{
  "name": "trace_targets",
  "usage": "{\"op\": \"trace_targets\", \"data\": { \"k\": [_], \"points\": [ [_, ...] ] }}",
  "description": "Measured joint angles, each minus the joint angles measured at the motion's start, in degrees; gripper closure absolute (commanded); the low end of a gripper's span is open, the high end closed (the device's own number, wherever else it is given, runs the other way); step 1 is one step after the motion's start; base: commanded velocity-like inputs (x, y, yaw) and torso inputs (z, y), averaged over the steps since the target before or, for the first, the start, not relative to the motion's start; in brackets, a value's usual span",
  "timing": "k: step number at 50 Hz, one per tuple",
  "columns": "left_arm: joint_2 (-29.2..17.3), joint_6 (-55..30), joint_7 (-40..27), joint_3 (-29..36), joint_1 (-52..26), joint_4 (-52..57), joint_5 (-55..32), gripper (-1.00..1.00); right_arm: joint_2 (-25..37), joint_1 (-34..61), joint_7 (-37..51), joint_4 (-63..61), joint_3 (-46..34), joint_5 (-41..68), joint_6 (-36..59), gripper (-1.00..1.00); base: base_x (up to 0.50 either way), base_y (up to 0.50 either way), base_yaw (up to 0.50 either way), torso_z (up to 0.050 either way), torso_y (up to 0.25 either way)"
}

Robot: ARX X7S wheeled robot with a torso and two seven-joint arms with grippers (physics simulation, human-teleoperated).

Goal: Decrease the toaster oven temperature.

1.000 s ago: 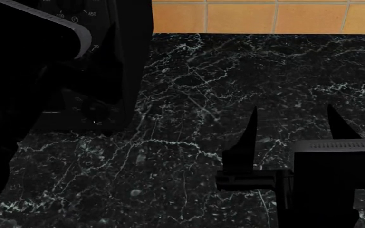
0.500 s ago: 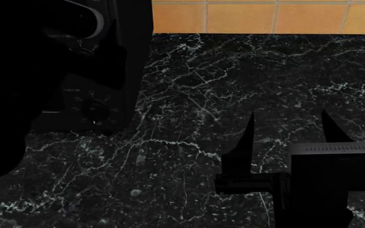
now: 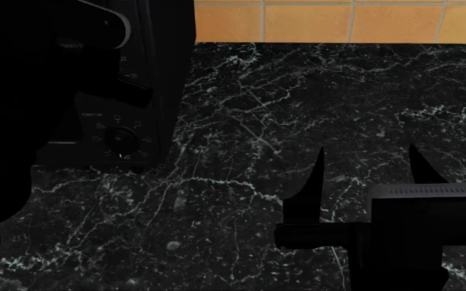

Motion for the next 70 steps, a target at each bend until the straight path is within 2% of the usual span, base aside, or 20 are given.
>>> {"op": "trace_targets", "data": {
  "k": [13,35,70],
  "points": [
    [0.5,-0.2,-1.0,-1.0,0.1,-0.1,-1.2,1.00,0.2,0.1,0.3,0.5,0.0,0.5,-0.2,-1.00,0.01,0.00,-0.01,0.001,0.000],
    [4.0,-0.3,-3.5,-7.0,1.1,-0.4,-4.9,1.00,0.6,0.3,0.8,1.2,-0.5,1.0,-0.5,-1.00,0.01,0.00,-0.01,0.001,0.000],
    [8.0,4.8,-10.4,-12.7,3.2,-1.8,-11.8,1.00,1.2,0.1,1.4,2.1,-1.0,2.1,-1.6,-1.00,0.01,0.00,0.00,0.001,0.000]
  ]
}}
